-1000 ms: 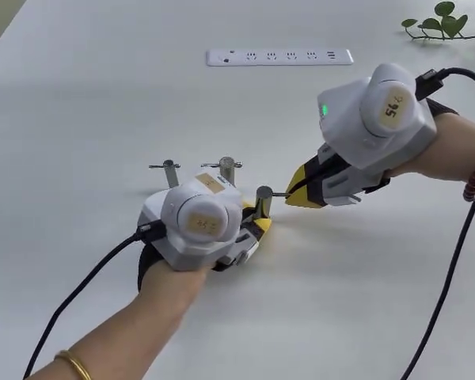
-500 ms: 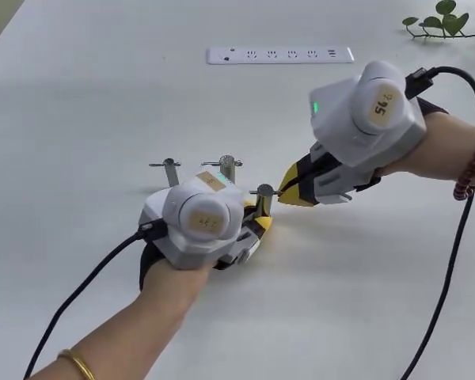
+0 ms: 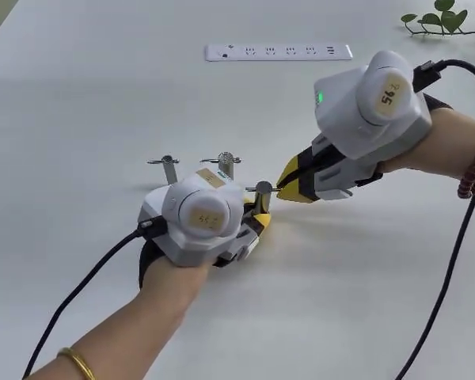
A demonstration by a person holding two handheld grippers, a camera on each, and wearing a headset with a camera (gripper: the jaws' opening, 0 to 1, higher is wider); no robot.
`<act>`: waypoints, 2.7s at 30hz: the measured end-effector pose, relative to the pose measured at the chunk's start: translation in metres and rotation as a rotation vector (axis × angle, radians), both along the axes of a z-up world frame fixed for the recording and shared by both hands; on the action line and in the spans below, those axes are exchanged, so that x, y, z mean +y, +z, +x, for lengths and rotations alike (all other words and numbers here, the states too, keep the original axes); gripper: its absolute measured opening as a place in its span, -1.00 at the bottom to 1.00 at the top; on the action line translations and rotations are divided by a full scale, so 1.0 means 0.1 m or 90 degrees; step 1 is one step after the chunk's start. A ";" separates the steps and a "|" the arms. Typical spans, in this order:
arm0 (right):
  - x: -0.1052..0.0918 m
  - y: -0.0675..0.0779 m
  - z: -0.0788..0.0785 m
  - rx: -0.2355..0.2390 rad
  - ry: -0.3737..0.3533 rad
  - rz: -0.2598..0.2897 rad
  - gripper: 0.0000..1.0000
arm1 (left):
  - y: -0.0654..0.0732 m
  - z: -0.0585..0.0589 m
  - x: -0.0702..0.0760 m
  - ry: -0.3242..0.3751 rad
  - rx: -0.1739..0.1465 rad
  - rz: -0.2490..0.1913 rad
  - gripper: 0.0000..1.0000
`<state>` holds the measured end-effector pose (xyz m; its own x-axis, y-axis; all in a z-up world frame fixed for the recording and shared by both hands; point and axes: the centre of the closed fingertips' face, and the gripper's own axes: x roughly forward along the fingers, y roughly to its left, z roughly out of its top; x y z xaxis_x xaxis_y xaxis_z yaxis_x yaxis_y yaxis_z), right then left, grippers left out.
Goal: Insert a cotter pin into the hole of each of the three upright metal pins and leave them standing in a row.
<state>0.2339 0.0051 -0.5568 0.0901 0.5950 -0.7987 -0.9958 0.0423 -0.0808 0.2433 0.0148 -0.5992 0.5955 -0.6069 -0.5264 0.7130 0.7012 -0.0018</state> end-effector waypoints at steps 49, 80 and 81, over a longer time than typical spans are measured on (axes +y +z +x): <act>0.09 -0.03 0.00 -0.003 -0.002 0.005 -1.00 | 0.00 0.01 0.00 0.008 0.003 0.000 -0.77; 0.19 -0.01 0.00 0.049 -0.097 0.064 -0.66 | 0.11 -0.10 0.29 0.042 0.023 -0.013 -0.30; 0.20 -0.01 0.00 0.050 -0.099 0.067 -0.66 | 0.12 -0.11 0.31 0.042 0.021 -0.012 -0.29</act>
<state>0.2343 0.0248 -0.5574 0.1277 0.6589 -0.7413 -0.9797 0.2005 0.0095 0.2327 0.0457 -0.5868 0.6167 -0.5770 -0.5355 0.6649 0.7460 -0.0380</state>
